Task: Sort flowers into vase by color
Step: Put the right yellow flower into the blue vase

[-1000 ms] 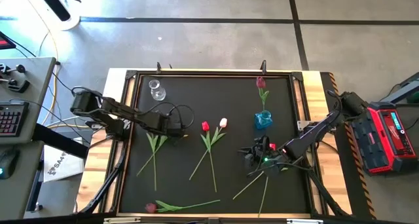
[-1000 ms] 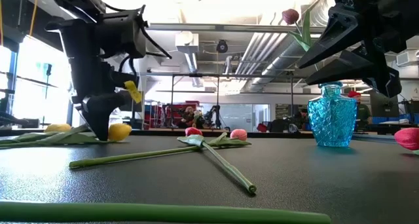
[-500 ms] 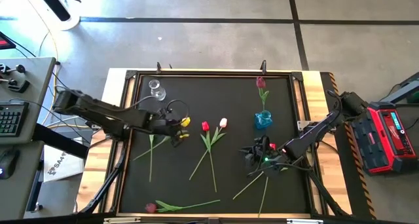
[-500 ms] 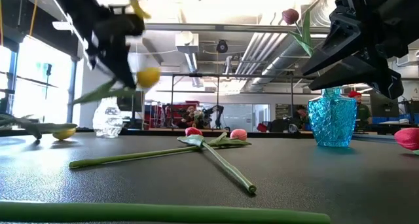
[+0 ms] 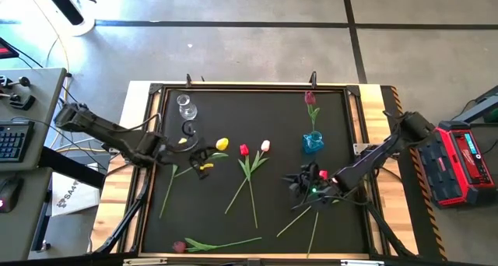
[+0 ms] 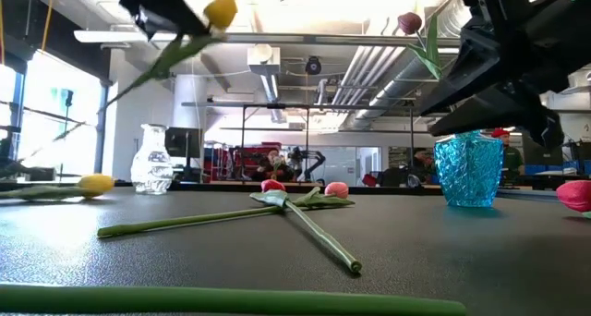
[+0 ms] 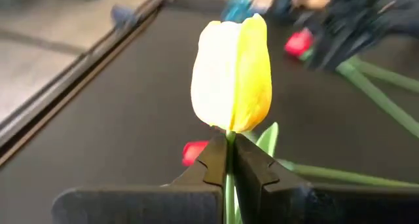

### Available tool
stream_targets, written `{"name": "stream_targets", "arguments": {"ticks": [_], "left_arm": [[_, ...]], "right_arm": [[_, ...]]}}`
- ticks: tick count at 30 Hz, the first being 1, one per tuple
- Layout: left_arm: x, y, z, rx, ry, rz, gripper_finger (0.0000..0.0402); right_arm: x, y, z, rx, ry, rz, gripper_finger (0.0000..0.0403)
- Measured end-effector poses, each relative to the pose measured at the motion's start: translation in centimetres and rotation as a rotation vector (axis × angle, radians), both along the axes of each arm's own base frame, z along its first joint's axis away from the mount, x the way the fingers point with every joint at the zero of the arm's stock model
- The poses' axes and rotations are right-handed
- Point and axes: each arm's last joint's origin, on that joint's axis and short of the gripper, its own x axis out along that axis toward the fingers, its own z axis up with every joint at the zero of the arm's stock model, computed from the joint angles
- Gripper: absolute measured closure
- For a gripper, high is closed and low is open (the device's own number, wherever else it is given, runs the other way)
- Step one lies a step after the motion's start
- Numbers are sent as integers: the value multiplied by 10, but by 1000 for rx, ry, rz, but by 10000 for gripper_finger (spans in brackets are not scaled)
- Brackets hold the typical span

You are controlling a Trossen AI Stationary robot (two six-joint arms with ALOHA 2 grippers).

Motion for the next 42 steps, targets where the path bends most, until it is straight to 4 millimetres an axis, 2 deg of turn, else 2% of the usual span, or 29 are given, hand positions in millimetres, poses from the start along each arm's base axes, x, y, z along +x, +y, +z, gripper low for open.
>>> {"name": "stream_targets", "arguments": {"ticks": [5,9,16,21,26,31,35,42], "left_arm": [[12,-12,14,28,-152,-123,398],[26,-22,14,47,-232,-195,398],[67,-43,0,78,-441,-361,398],[88,-52,-16,132,-584,-456,399],[97,-52,-26,116,-641,-467,399],[102,-50,-31,114,-664,-441,399],[103,-46,-29,111,-696,-423,399],[103,-45,-29,116,-694,-421,399]], "right_arm": [[14,4,6,-87,-73,87,281],[25,13,25,-233,-148,198,281],[39,21,52,-411,-207,324,281],[42,21,56,-420,-212,337,281],[43,23,59,-472,-235,379,281],[52,29,56,-686,-260,438,281],[70,34,53,-807,-245,445,281],[97,25,59,-881,-179,335,281]]}}
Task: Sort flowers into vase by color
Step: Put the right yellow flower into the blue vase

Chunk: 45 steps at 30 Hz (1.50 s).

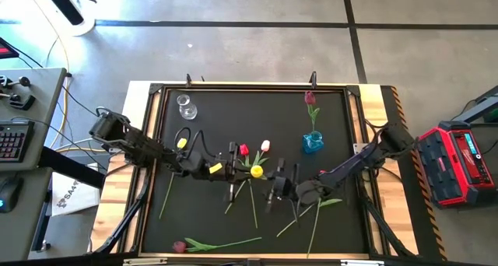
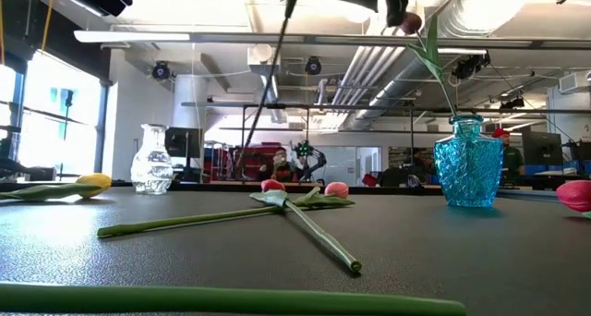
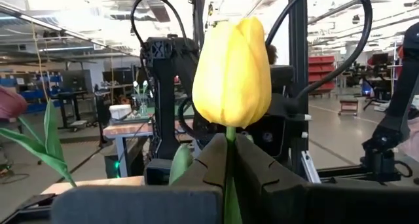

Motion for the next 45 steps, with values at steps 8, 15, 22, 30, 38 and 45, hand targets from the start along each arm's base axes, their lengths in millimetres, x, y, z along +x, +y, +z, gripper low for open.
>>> {"name": "stream_targets", "arguments": {"ticks": [8,15,22,30,38,45], "left_arm": [[-4,-6,4,64,-14,-3,399],[-11,-9,16,39,-44,-19,399],[-11,-8,15,29,-36,-17,399],[-11,-8,15,17,-34,-20,399],[-9,-7,8,-36,45,76,391],[-10,-7,-6,7,202,207,344]], "right_arm": [[2,5,6,5,7,-48,281],[-13,21,10,8,-32,-196,281],[-2,13,11,49,-48,-32,281],[9,-5,11,58,-45,36,284],[4,-3,8,75,-20,-64,390],[-41,-7,41,115,49,-293,398]]}}
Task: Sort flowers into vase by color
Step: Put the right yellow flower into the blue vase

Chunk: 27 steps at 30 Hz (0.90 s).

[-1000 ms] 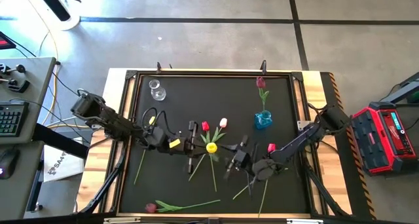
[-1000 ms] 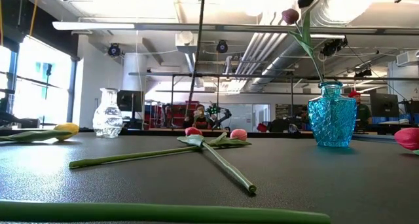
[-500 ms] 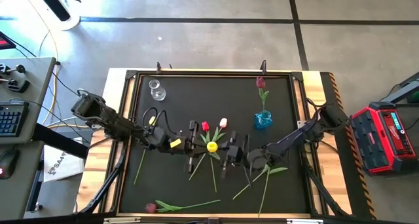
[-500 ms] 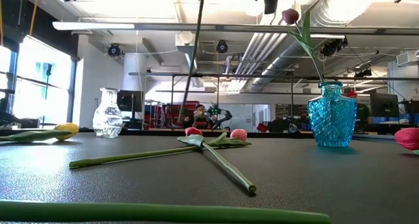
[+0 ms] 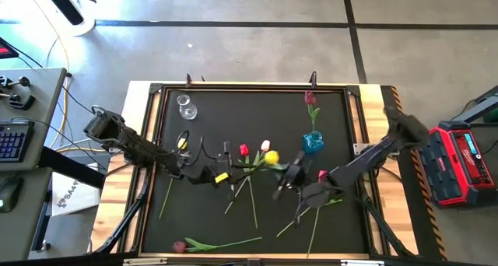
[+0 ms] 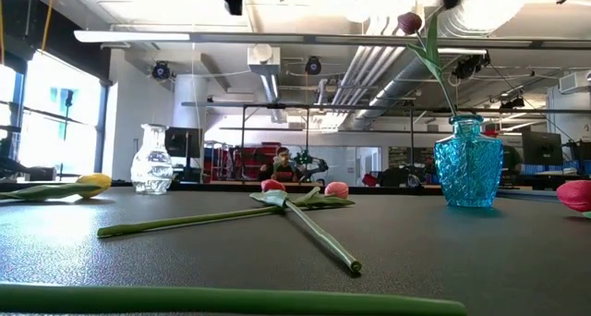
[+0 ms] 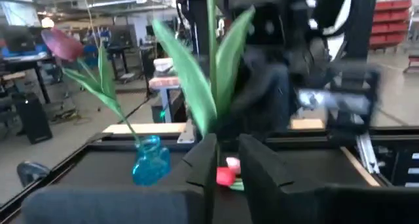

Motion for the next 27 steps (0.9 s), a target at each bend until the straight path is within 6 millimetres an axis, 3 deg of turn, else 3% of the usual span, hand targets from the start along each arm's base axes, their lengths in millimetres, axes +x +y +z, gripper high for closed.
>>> {"name": "stream_targets", "arguments": {"ticks": [5,11,18,27], "left_arm": [[0,0,-7,-1,62,20,321],[0,2,-9,16,86,26,316],[2,9,-15,40,150,52,316],[6,24,-22,8,207,64,316]], "right_arm": [[-45,-21,42,67,-22,-29,400],[-100,-59,74,125,-17,-52,401],[-152,-100,87,217,-39,-120,402],[-193,-133,95,224,-77,-189,402]]}}
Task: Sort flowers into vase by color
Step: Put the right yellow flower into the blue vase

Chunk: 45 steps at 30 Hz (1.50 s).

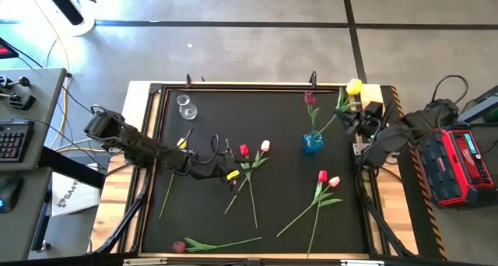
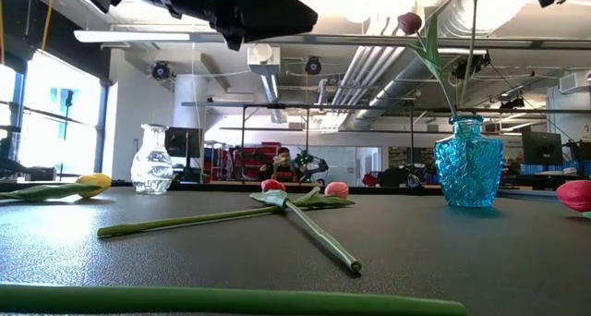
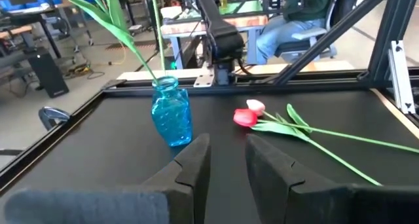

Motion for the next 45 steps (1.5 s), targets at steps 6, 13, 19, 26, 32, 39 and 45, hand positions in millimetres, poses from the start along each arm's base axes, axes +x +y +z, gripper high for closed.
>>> {"name": "stream_targets", "arguments": {"ticks": [6,13,19,26,32,39,45], "left_arm": [[2,7,0,-6,3,1,316],[3,12,0,-6,3,17,316],[3,13,-2,-1,19,18,316],[4,17,-2,2,24,31,316],[5,23,-2,0,24,51,316],[5,23,-3,3,33,49,316],[5,23,-5,7,50,49,316]], "right_arm": [[-6,-11,-7,-3,53,-81,403],[7,-8,-18,26,106,-67,403],[0,-12,1,-16,69,-96,403],[1,-11,3,22,70,-33,403],[7,-8,-8,47,89,-30,403],[25,-1,-37,21,177,-56,382],[34,3,-64,47,200,-94,295]]}}
